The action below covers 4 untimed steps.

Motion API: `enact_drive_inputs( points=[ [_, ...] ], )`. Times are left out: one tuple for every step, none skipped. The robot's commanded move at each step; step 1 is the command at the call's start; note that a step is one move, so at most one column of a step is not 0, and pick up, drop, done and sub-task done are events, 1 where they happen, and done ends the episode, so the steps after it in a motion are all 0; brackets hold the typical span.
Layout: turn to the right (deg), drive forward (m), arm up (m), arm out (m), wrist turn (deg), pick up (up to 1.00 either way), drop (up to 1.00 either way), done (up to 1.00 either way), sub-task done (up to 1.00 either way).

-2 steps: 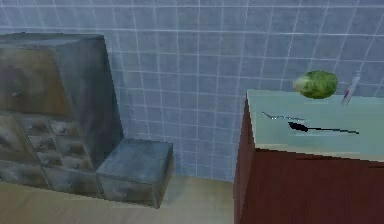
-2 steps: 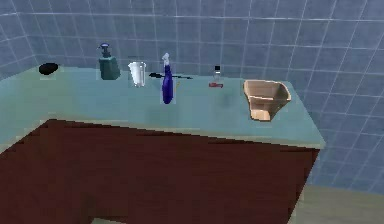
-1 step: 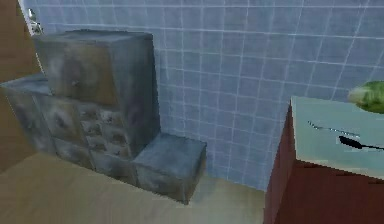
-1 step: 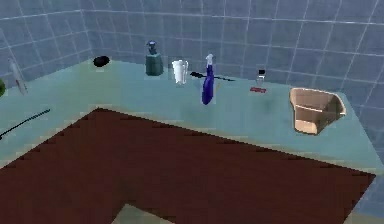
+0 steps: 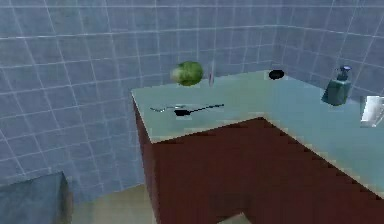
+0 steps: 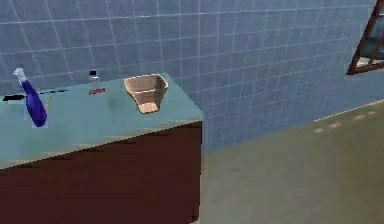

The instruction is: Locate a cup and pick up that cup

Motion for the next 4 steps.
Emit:
enact_drive_inputs(
  points=[
    [45.0, 0.0, 0.0, 0.0, 0.0, 0.0, 0.0, 0.0, 0.0],
    [33.0, 0.0, 0.0, 0.0, 0.0, 0.0, 0.0, 0.0, 0.0],
    [0.0, 0.5, 0.0, 0.0, 0.0, 0.0, 0.0, 0.0, 0.0],
    [-45.0, 0.0, 0.0, 0.0, 0.0, 0.0, 0.0, 0.0, 0.0]
  ],
)
